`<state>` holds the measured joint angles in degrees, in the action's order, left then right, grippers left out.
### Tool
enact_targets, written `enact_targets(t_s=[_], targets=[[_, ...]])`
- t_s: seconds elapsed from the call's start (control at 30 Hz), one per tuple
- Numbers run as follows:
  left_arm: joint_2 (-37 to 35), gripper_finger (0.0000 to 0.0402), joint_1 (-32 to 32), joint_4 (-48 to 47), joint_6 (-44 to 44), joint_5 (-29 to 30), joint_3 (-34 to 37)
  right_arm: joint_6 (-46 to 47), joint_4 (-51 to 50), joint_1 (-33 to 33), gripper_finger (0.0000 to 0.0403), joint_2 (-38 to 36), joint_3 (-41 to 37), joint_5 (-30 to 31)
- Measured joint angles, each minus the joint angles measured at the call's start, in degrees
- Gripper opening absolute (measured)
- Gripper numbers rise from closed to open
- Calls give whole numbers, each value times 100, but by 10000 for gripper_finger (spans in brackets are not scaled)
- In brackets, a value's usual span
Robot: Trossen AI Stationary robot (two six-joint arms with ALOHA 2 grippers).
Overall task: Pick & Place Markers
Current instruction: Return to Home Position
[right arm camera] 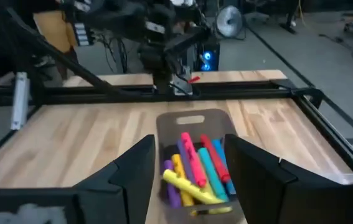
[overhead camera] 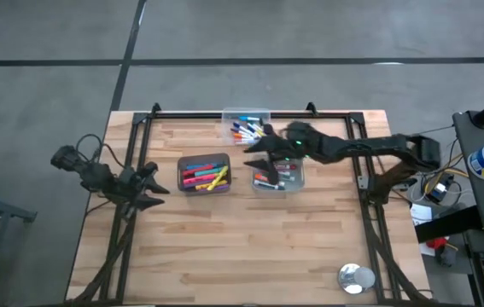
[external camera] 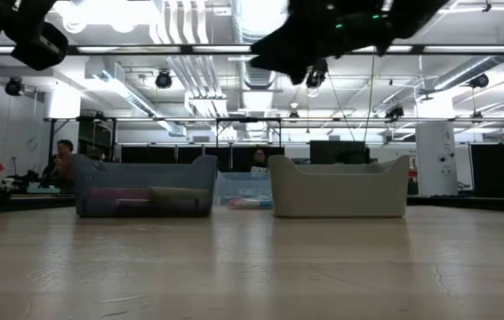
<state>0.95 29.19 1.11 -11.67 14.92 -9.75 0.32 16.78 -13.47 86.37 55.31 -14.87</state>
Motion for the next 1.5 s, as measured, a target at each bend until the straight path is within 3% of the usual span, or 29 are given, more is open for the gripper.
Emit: enact_targets(t_s=[0.27, 0.53, 0.7, 0.83, 1.0, 1.27, 1.5], targets=[[-90, 138, -33, -327, 53, -3, 83, 1024, 78, -4, 185, -1299, -1452, 70], [-92, 138, -33, -306, 114, -154, 325, 560, 1985, 452, 180, -2194, -3084, 523], [-94, 138, -35, -183, 106, -95, 621, 278, 2084, 469, 180, -2661, -3742, 583], [-94, 138, -35, 47, -23, -391, 864, 273, 2591, 495, 178, -2794, -4268, 610], [-94, 138, -37, 132, -59, 130, 884, 649, 3189, 491, 179, -2963, -4809, 635], [-94, 138, -35, -572, -172, 162, 629, 561, 3145, 499, 184, -4199, -5457, 633], [-92, 138, -35, -529, -33, 160, 678, 419, 1270, 498, 184, -5466, -5480, 645]])
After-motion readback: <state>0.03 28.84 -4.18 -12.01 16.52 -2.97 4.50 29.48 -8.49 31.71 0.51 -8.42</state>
